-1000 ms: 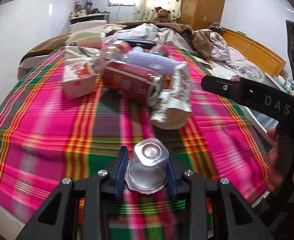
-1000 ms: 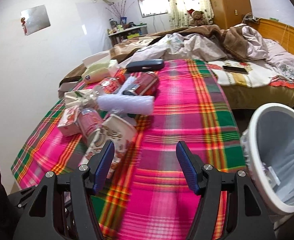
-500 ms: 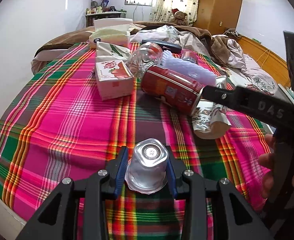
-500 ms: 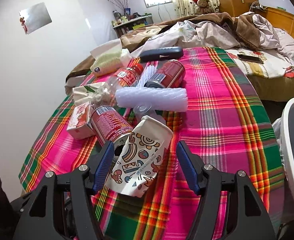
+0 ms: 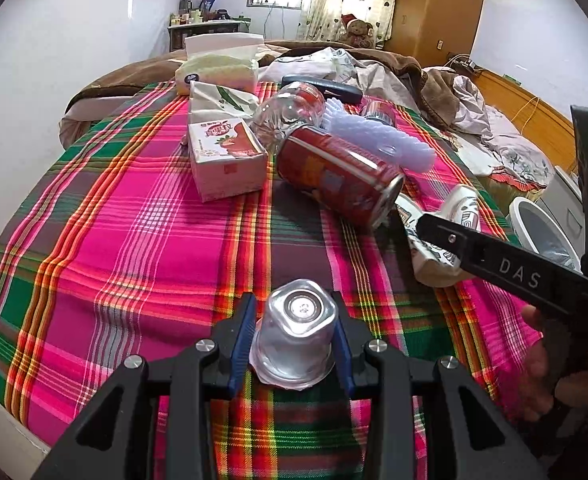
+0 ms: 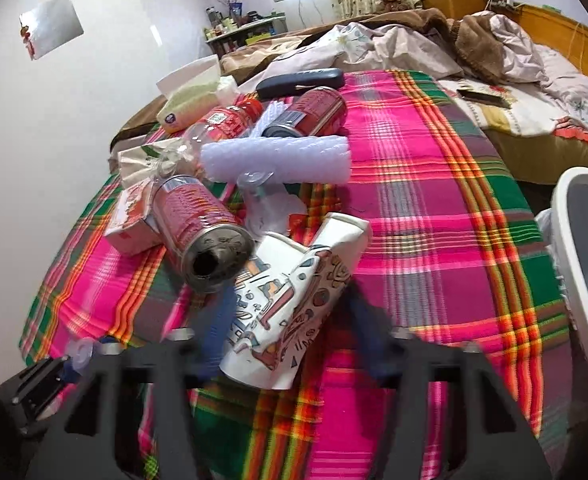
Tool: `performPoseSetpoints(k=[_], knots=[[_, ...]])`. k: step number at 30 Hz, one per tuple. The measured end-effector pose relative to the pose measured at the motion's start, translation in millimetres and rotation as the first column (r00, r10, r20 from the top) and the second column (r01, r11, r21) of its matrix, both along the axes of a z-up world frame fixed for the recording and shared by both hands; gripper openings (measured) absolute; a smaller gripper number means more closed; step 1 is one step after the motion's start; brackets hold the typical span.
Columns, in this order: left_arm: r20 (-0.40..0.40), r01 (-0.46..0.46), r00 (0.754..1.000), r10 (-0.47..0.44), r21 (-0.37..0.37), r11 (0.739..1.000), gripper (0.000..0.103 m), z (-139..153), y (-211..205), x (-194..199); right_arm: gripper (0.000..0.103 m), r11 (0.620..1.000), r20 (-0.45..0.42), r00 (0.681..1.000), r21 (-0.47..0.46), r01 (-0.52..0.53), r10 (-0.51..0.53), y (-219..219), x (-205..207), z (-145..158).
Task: Collect trash
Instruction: 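Grasp the patterned paper cup with the right tool while the left tool holds the clear cup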
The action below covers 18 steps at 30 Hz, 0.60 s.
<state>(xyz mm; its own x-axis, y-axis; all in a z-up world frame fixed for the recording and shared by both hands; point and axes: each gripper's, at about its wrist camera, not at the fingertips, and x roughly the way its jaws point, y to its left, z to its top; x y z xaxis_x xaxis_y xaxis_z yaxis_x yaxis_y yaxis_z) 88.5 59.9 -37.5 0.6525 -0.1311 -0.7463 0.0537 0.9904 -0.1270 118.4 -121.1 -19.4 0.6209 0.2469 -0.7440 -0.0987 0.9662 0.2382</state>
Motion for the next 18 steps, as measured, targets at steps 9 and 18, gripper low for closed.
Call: performPoseSetpoints(k=[9,18], knots=[[-0.005,0.008,1.0,-0.008,-0.002,1.0,0.037,0.7,-3.4,-0.3,0.02,1.0,0.017,1.0,-0.001,0.0,0.0,-1.3,-0.7,3.0],[0.018,0.017,1.0,-0.017,0.003,1.0,0.037,9.3,-7.8,-6.8,0.019,1.0,0.051,0.999,-0.015,0.014,-0.013,-7.1,-8.4,8.8]])
